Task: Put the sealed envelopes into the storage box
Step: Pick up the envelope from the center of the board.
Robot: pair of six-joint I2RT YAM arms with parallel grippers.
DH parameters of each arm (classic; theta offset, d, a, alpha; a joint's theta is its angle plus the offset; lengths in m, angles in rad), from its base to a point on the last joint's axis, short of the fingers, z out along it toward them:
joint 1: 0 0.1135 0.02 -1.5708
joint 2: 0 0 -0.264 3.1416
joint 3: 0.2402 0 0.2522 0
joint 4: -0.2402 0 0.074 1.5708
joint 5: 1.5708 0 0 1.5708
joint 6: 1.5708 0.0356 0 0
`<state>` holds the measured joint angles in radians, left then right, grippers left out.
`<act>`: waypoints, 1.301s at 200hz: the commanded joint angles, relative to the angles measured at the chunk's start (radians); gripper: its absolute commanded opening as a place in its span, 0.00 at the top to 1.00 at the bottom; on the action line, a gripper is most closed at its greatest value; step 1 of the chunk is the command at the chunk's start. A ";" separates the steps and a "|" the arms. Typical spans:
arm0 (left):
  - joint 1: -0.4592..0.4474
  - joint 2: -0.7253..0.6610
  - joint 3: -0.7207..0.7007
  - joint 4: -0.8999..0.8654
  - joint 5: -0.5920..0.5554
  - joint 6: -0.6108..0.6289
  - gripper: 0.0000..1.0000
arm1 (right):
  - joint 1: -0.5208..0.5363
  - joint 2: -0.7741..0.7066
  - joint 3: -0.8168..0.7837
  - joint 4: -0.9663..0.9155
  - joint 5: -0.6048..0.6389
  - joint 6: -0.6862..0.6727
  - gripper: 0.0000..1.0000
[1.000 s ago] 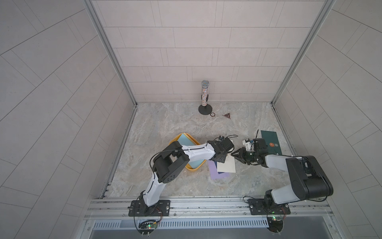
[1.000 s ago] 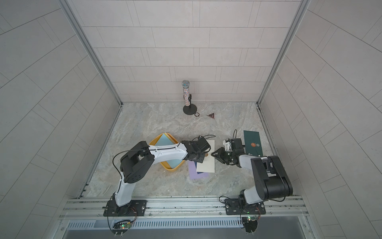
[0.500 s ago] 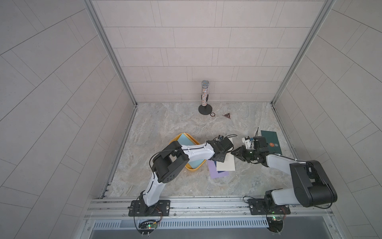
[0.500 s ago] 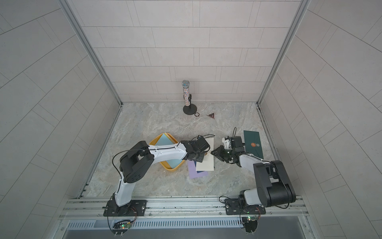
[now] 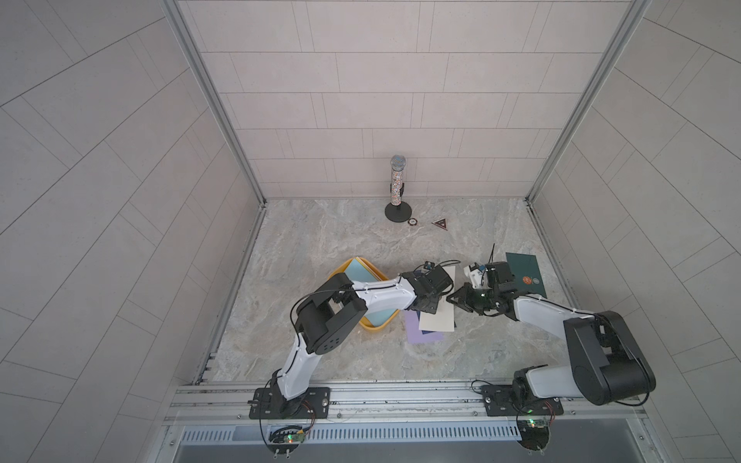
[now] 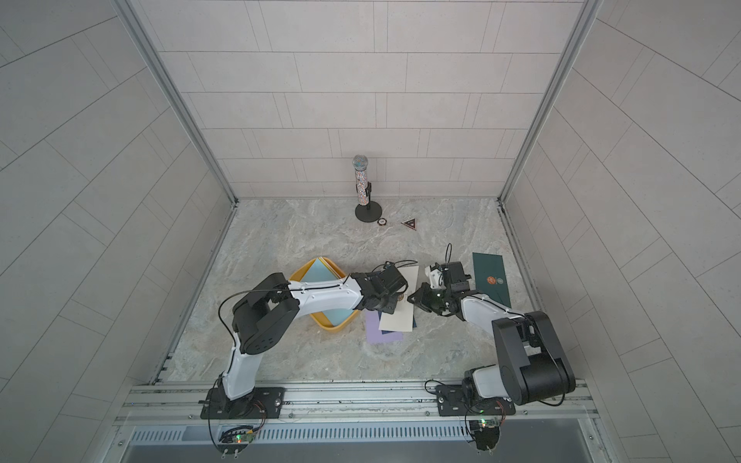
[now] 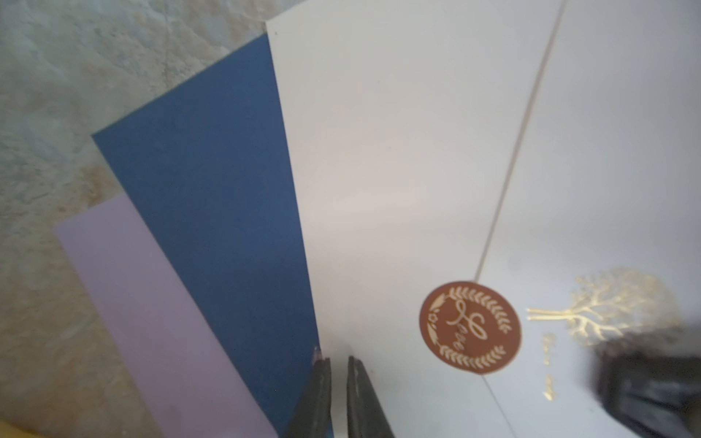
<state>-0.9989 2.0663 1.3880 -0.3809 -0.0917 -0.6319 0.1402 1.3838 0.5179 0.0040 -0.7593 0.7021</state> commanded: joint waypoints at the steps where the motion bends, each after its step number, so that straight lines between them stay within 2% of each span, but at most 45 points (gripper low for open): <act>1: -0.010 0.023 -0.060 -0.026 0.066 0.000 0.83 | 0.012 -0.022 0.033 -0.044 0.006 -0.030 1.00; 23: -0.011 -0.077 -0.076 -0.019 0.053 -0.002 0.80 | 0.012 -0.107 0.046 -0.081 0.045 -0.044 1.00; 48: -0.010 -0.224 -0.066 -0.060 0.032 0.015 0.70 | 0.012 -0.207 0.102 -0.200 0.108 -0.088 1.00; 77: -0.010 -0.438 -0.098 -0.155 -0.030 0.030 0.55 | 0.039 -0.259 0.252 -0.347 0.146 -0.159 1.00; 104: 0.000 -0.672 -0.212 -0.259 -0.198 0.031 0.34 | 0.142 -0.228 0.421 -0.482 0.217 -0.237 1.00; 129: 0.028 -0.885 -0.295 -0.399 -0.339 0.077 0.24 | 0.306 -0.093 0.645 -0.654 0.299 -0.346 1.00; 152: 0.075 -1.051 -0.319 -0.541 -0.413 0.112 0.20 | 0.430 0.075 0.853 -0.789 0.302 -0.424 1.00; 179: 0.103 -1.200 -0.368 -0.635 -0.470 0.122 0.18 | 0.527 0.290 1.111 -0.927 0.327 -0.503 1.00; 196: 0.098 -1.273 -0.403 -0.653 -0.483 0.095 0.18 | 0.554 0.445 1.292 -1.057 0.298 -0.575 1.00; 226: 0.095 -1.331 -0.426 -0.604 -0.468 0.117 0.17 | 0.569 0.669 1.573 -1.251 0.298 -0.627 1.00; 260: 0.095 -1.300 -0.417 -0.617 -0.461 0.113 0.18 | 0.581 0.792 1.687 -1.308 0.314 -0.637 1.00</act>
<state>-0.9035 0.7479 0.9794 -0.9794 -0.5388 -0.5297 0.7109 2.1418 2.1471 -1.1603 -0.4660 0.1078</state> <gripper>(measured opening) 0.825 0.057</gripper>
